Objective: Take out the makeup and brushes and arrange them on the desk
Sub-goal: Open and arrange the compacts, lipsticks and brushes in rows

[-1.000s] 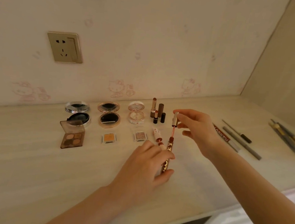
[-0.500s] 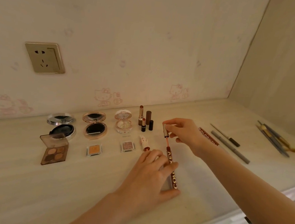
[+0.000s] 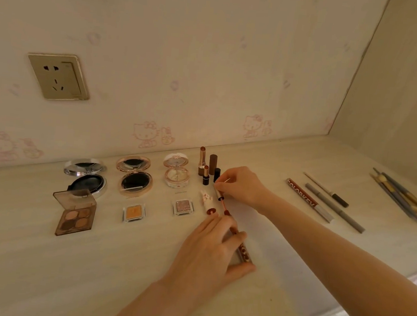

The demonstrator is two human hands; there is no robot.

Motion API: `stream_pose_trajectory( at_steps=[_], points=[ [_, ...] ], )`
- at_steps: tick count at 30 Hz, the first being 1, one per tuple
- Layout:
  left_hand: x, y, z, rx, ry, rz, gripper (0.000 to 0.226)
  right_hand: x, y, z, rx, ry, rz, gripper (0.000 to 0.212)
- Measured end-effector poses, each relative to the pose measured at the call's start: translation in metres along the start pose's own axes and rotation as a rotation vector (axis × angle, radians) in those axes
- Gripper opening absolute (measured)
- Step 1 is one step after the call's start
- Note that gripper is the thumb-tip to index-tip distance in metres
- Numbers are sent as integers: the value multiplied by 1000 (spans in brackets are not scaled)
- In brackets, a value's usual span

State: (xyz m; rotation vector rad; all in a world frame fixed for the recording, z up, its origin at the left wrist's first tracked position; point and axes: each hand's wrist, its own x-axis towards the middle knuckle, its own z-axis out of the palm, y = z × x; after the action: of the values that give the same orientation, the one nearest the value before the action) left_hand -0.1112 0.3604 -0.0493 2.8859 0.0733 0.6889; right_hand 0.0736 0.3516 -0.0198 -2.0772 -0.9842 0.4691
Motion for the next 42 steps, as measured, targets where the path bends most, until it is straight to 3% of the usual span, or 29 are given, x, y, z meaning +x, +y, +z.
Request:
stream_pose_trajectory(
  at_steps=[9,24,32,42],
  points=[
    [-3,-1,1,-50,1,-27,52,3,5,12,-113,24,-84,7],
    [-5,-2,2,-118,18,-23,49,-15,12,-7,-160,53,-101,24],
    [-4,2,-3,-162,-5,-31,50,-78,41,-45,-316,203,-274,24],
    [66,18,7,-231,-87,-35,33,-140,85,-85,-463,391,-197,26]
  ],
)
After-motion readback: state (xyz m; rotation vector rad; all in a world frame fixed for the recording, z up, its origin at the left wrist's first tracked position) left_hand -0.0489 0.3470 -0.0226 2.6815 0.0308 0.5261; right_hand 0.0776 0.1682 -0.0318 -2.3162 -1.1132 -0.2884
